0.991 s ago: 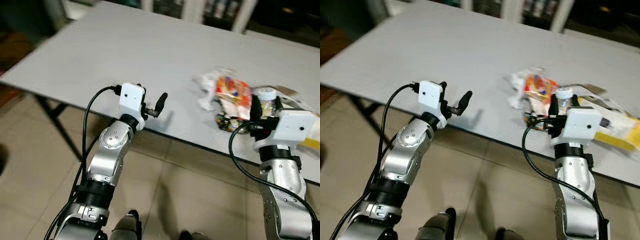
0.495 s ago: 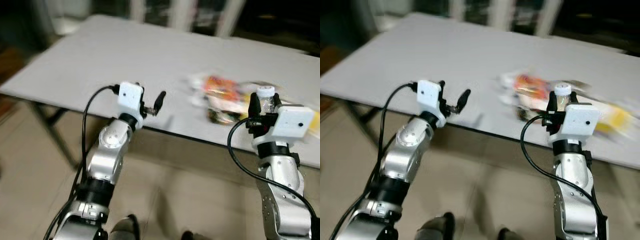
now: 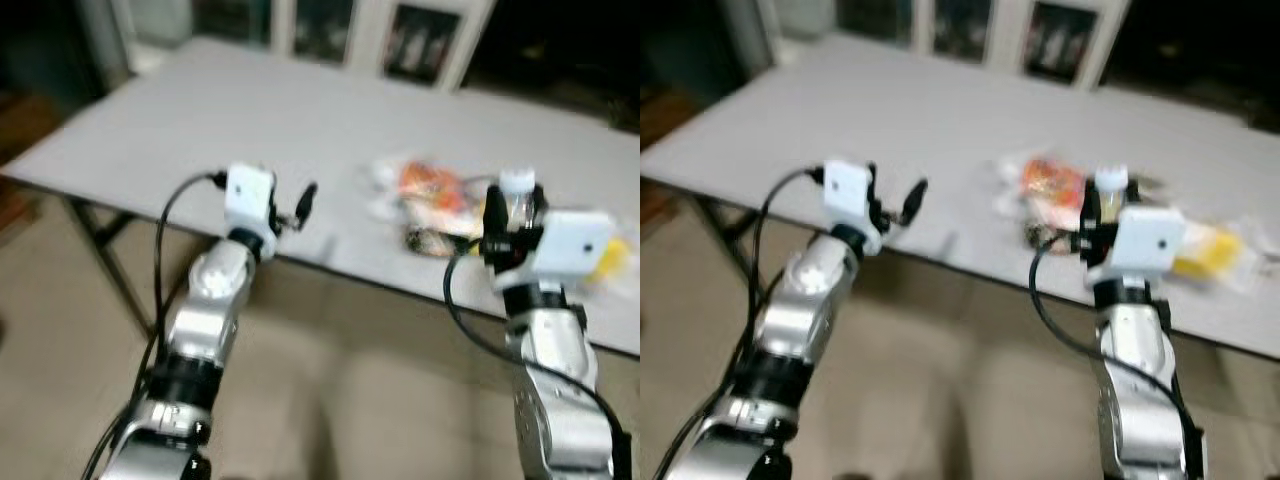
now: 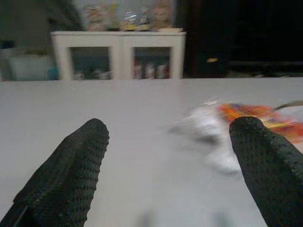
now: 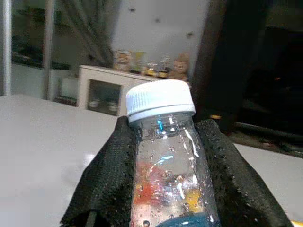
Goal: Picking trash to rubbish bin
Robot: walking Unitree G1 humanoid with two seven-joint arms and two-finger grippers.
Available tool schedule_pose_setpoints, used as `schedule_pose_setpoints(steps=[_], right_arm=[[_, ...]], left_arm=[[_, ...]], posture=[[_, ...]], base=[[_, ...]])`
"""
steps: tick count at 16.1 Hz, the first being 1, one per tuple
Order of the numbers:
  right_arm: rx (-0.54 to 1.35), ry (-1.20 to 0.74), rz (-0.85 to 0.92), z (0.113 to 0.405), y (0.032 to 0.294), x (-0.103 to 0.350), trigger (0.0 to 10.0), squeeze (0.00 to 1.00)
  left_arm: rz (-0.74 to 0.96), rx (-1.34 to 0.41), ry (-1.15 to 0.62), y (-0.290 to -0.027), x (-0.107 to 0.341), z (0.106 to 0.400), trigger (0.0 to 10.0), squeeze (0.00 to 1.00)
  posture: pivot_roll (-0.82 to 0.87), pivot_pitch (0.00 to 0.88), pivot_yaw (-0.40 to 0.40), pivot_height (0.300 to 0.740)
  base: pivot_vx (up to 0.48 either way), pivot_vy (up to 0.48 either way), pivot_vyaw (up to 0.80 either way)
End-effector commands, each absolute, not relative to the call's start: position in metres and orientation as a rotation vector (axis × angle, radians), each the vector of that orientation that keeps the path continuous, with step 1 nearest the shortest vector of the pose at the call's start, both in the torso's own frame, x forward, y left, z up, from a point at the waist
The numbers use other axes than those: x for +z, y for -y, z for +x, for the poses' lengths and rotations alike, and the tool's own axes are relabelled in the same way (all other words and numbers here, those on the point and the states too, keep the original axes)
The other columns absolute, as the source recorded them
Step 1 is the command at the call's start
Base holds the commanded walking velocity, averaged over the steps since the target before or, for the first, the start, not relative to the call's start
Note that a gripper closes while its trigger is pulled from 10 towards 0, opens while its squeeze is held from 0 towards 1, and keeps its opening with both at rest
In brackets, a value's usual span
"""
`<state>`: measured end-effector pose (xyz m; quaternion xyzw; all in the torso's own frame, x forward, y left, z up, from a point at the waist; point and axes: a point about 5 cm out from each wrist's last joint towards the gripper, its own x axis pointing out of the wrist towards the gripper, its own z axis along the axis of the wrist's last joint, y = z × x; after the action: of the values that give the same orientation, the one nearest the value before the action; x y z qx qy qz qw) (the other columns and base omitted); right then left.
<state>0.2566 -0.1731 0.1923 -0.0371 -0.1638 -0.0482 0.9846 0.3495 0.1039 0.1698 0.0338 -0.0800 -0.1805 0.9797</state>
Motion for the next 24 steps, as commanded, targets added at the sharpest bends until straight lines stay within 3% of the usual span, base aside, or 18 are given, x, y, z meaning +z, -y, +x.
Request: schedule_pose_setpoints(steps=[1, 19, 24], right_arm=[[-0.126, 0.316, -0.097, 0.2542, 0.1816, 0.1908, 10.0, 0.0], [-0.1, 0.323, -0.131, 0.2538, 0.1785, 0.1927, 10.0, 0.0], [-0.1, 0.317, -0.13, 0.2535, 0.1788, 0.1917, 10.0, 0.0]], left_arm=[[0.07, -0.405, 0.168, -0.0901, 0.1719, 0.3486, 10.0, 0.0], [0.075, -0.375, 0.173, -0.0877, 0.1722, 0.3501, 10.0, 0.0], [0.055, -0.344, 0.172, -0.0895, 0.1718, 0.3514, 10.0, 0.0]], posture=[[0.17, 0.09, -0.072, 0.74], [0.17, 0.085, -0.083, 0.74], [0.16, 0.082, -0.082, 0.74]], base=[[0.266, -0.394, 0.0], [0.235, -0.4, 0.0], [0.0, -0.063, 0.0]])
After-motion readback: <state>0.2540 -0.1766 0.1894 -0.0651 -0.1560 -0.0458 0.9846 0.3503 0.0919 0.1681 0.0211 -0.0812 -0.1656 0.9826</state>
